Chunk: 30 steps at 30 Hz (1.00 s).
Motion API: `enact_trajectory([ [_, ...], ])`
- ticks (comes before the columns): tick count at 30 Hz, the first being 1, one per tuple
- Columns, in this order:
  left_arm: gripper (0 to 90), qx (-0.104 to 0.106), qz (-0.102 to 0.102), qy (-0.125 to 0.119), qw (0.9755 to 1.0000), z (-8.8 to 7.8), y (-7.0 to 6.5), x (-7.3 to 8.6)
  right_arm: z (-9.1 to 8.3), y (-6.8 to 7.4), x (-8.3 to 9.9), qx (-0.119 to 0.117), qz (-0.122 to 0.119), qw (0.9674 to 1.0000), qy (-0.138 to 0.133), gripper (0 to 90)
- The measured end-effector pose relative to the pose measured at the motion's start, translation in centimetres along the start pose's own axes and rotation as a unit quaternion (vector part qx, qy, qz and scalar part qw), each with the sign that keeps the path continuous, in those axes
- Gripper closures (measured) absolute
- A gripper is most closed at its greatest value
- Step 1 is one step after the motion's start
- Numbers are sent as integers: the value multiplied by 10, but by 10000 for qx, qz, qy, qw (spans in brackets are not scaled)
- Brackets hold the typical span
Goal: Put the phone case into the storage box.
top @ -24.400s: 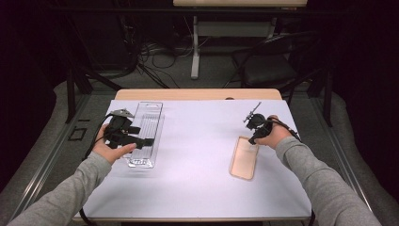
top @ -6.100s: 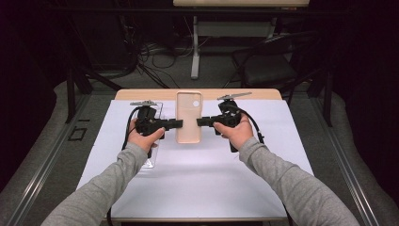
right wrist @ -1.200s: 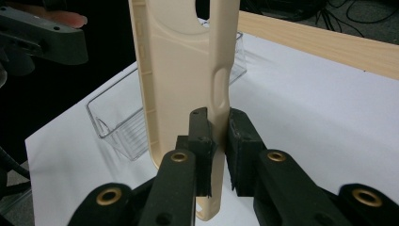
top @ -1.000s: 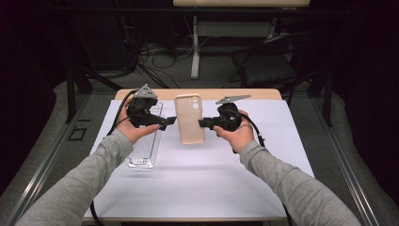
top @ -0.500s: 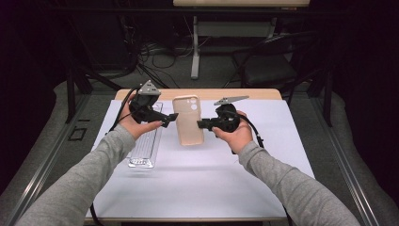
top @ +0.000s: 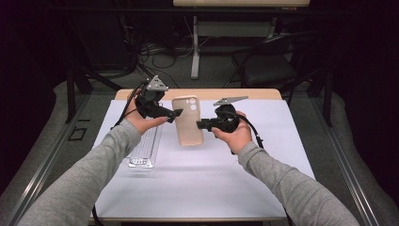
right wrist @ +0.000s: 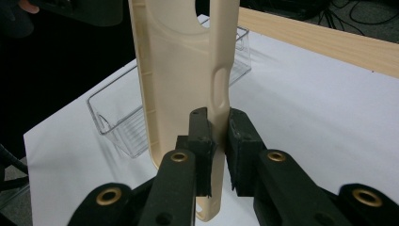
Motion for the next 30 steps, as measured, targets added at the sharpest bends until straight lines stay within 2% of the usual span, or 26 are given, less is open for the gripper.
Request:
enact_trajectory([
  [5, 103, -64, 73, 39, 9999, 2, 0, -5, 0, 0, 1, 9, -21, 10000, 23, 815],
  [8, 160, -75, 144, 48, 9999, 1, 0, -7, 1, -1, 1, 15, -31, 10000, 30, 814],
  [13, 179, -99, 189, 97, 9997, 0, 0, -9, 2, 0, 2, 13, -24, 10000, 37, 814],
  [19, 322, -158, 93, 13, 9998, -5, 3, -12, 2, 0, 1, 10, -24, 10000, 22, 814],
  [21, 344, -217, 84, -11, 9997, -6, 5, -12, 2, 0, 2, 10, -19, 10000, 26, 814],
  [26, 448, -166, 47, 30, 9998, -6, 6, -11, 2, -1, 2, 6, -11, 10000, 14, 814],
  [30, 467, -165, 70, 71, 9998, -5, 6, -11, 3, -1, 3, 8, -4, 10000, 31, 814],
])
Point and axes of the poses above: each handheld gripper's, and its own axes: z roughly forward along the jaws, x roughly out of its underside, y roughly to its left, the point moved 6 cm from there along z, roughly forward along the jaws, and after that the axes turned 6 degrees about y, right-handed, at the moved point
